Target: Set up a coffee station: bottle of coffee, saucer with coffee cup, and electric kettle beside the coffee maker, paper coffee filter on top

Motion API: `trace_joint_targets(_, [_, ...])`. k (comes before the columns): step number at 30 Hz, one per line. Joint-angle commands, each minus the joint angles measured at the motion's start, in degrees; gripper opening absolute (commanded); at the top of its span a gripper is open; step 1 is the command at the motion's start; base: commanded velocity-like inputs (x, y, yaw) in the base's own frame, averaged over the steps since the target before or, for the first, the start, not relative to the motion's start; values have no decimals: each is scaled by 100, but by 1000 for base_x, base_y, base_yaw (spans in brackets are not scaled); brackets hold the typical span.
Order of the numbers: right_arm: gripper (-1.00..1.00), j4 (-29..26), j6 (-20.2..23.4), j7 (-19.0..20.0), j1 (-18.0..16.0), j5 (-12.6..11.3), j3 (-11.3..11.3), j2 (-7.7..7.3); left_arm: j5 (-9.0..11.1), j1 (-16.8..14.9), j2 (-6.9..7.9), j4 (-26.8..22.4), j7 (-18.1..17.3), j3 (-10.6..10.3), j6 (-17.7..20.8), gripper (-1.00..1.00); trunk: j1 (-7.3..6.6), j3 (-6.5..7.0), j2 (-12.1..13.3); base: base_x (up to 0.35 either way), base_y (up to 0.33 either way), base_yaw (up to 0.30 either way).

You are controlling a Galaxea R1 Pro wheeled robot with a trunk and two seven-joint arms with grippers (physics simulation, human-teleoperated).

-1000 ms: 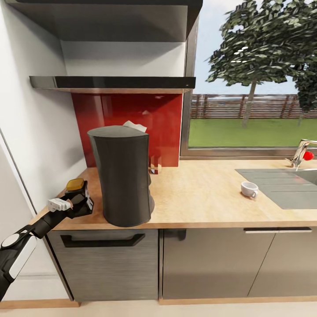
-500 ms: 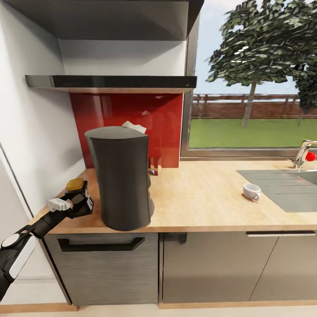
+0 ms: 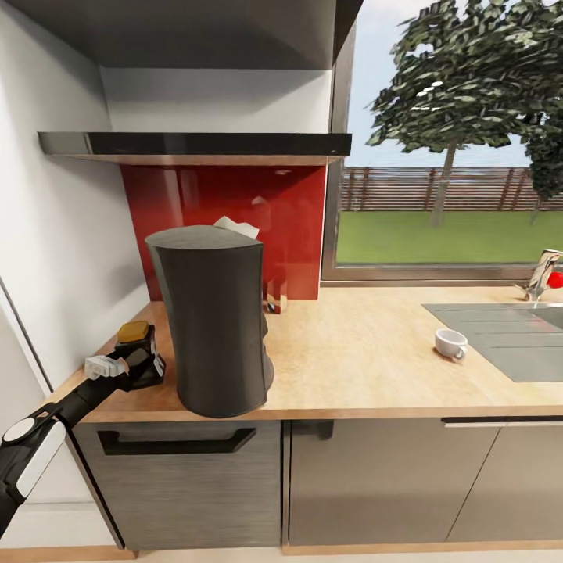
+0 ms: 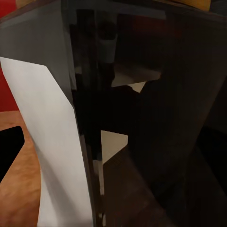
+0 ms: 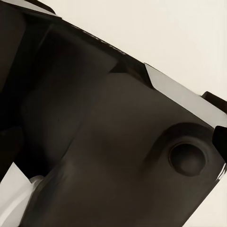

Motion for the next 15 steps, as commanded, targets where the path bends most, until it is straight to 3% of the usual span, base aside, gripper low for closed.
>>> trace_joint_targets(1, [100, 8, -24, 22, -4, -47, 49, 0, 32, -5, 1, 6, -28, 0, -2, -100, 0, -6, -4, 1, 0, 0])
trace_joint_targets(15, [100, 8, -24, 22, -4, -47, 49, 0, 26, -5, 2, 7, -28, -1, -2, -100, 0, -50, -4, 0, 0, 50])
